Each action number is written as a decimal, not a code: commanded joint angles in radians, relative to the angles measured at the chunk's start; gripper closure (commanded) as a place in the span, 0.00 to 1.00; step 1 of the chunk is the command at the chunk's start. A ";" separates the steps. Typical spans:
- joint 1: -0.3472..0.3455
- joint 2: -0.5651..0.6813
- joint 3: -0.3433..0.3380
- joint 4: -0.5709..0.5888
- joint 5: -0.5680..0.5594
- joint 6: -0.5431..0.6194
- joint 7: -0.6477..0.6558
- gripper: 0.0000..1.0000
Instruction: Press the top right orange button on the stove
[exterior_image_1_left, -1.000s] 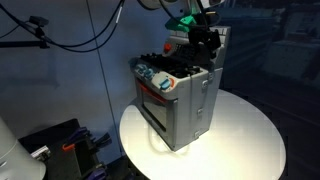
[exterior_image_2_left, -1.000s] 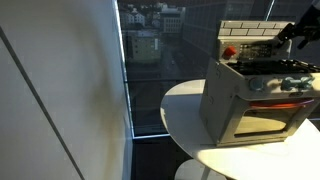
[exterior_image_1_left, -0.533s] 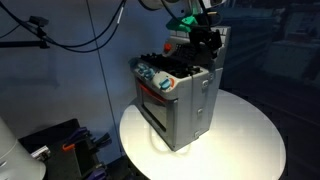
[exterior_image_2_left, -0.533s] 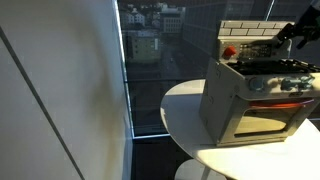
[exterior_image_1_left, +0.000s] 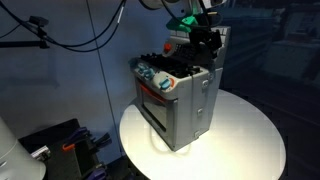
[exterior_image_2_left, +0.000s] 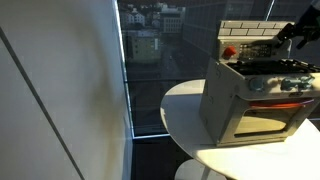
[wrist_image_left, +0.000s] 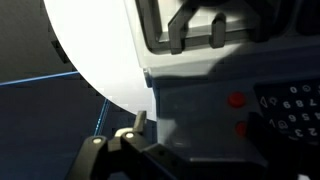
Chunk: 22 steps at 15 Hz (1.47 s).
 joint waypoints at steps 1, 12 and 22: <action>-0.008 -0.018 0.006 -0.003 0.038 -0.019 -0.046 0.00; -0.008 -0.107 0.007 -0.029 0.063 -0.192 -0.117 0.00; -0.007 -0.169 0.000 -0.016 0.061 -0.440 -0.149 0.00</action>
